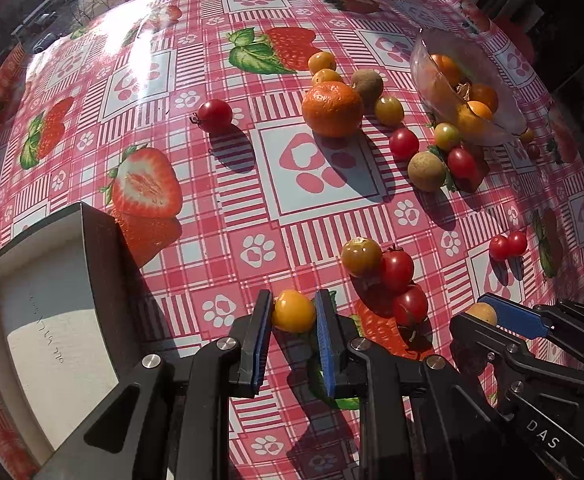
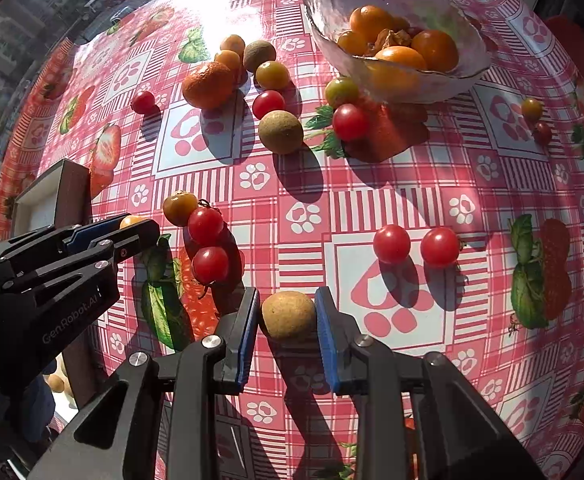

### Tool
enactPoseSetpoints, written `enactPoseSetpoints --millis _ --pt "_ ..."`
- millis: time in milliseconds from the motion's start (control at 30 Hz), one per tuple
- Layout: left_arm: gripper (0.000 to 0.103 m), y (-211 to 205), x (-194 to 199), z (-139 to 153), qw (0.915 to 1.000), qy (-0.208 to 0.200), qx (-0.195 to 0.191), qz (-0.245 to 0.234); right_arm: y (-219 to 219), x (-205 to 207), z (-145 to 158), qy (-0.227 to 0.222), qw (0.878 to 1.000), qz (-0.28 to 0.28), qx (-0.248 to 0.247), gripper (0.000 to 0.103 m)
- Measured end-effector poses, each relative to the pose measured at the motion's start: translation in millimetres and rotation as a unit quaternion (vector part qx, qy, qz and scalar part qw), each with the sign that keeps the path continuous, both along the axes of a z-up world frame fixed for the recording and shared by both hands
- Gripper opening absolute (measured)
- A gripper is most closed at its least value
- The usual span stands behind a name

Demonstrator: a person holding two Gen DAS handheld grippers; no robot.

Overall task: Organize fruits
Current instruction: 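Grasp a tan fruit with the right gripper while the left grasps a yellow cherry tomato, then carry both fruits into the white tray and open both grippers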

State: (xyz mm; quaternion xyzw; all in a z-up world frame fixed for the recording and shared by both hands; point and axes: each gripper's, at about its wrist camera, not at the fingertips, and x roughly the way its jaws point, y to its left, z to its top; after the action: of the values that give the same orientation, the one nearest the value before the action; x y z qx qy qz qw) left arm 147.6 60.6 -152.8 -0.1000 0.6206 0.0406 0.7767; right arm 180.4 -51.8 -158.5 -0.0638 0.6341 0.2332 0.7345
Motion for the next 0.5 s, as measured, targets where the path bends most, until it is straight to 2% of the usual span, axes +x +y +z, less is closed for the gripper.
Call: enactPoseSetpoints --millis 500 --pt "0.023 10.0 -53.5 35.0 0.9993 -0.024 -0.025 0.012 -29.3 -42.3 13.4 0.020 0.999 -0.020 0.020 0.031"
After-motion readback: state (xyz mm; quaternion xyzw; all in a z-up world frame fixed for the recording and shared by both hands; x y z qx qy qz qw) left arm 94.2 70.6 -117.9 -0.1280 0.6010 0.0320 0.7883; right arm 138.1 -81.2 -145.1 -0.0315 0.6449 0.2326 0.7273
